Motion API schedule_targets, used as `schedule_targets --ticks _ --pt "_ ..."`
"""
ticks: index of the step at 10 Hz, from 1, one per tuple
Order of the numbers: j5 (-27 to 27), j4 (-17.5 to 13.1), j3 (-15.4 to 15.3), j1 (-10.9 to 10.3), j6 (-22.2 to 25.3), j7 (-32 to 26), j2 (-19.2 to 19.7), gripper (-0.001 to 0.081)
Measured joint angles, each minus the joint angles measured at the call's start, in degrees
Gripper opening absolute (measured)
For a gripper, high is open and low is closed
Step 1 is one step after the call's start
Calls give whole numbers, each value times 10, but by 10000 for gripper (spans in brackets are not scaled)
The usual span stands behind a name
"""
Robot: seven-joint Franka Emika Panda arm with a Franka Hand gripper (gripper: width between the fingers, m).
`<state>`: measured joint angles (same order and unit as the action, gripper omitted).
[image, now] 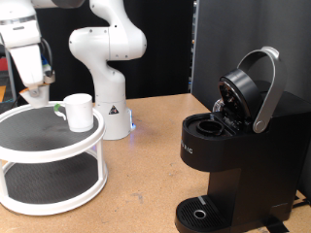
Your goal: Make a cup of coffee with the keurig machine
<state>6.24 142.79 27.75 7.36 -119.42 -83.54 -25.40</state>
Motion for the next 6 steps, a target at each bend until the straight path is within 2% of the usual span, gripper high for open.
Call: schedule_targets --ticks 4,6 --pt "-80 12 -57 -30 -33 118 -1 120" --pt "-90 13 -83 -37 -47 168 -2 120"
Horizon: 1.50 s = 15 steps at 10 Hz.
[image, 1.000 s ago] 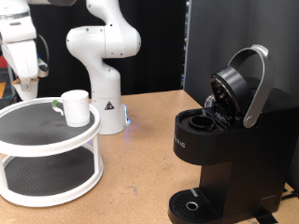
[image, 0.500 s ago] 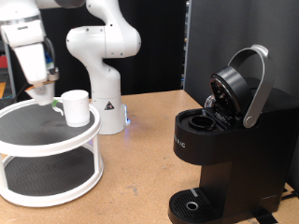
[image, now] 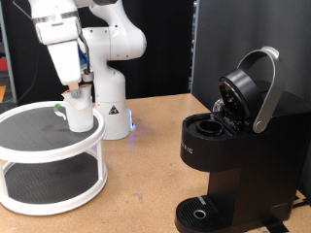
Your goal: Make a cup of coffee with the keurig machine
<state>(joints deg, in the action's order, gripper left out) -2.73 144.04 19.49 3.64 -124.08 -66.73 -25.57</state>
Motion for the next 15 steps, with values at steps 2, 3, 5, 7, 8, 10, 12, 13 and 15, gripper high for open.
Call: schedule_targets --ticks 2,3,5,7,8,10,12,13,15 --pt "-21 2 1 -1 1 0 1 120" --pt "-57 2 0 -8 1 8 1 120" --pt "-147 -4 -3 -40 1 24 1 120" --pt "-210 -13 -16 -65 -13 54 2 120" --pt "-218 -15 -22 -68 -22 76 3 120" --pt "-221 -15 -20 -69 -4 65 3 120" --pt "-262 -22 -21 -87 0 59 6 120" --pt "-274 -35 -24 -99 -1 60 16 120" --pt "-287 -65 -33 -117 -1 64 43 120"
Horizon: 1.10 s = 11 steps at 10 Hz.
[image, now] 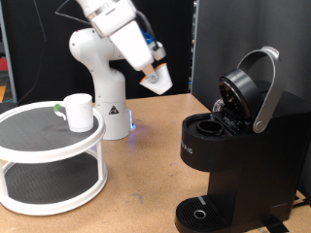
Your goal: Make a cup of coffee with the keurig machine
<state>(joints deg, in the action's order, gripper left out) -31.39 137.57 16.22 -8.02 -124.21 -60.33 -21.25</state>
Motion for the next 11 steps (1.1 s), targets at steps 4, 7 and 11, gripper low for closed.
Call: schedule_targets --ticks 4,7,11 --pt "-4 -63 -24 -13 -3 21 74 120" --pt "-6 -83 -41 -15 -48 63 107 120" --pt "-6 -81 -35 -14 -12 29 106 120"
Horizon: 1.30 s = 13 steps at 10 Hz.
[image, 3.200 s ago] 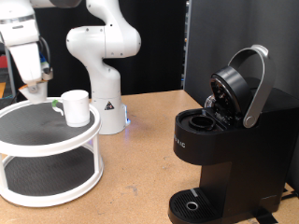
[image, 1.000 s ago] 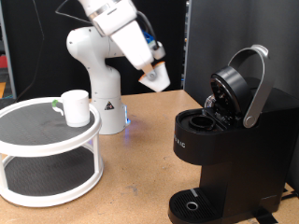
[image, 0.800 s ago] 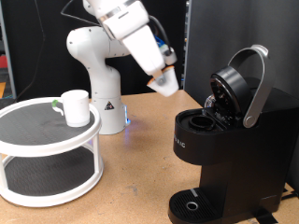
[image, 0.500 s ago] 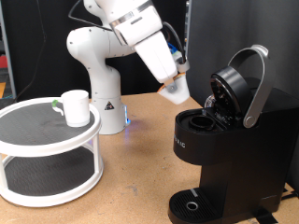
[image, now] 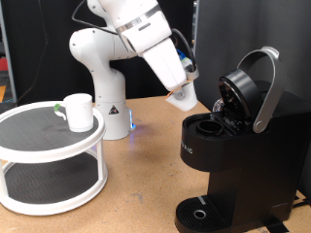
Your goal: Make a cup of coffee with the keurig machine
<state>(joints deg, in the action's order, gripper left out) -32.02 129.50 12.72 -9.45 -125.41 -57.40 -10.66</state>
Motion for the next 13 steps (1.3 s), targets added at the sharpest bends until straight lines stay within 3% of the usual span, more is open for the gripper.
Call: schedule_targets --ticks 8,13 --pt "1 25 -48 -4 -59 9 2 120" --pt "25 48 -85 -5 -108 44 19 120"
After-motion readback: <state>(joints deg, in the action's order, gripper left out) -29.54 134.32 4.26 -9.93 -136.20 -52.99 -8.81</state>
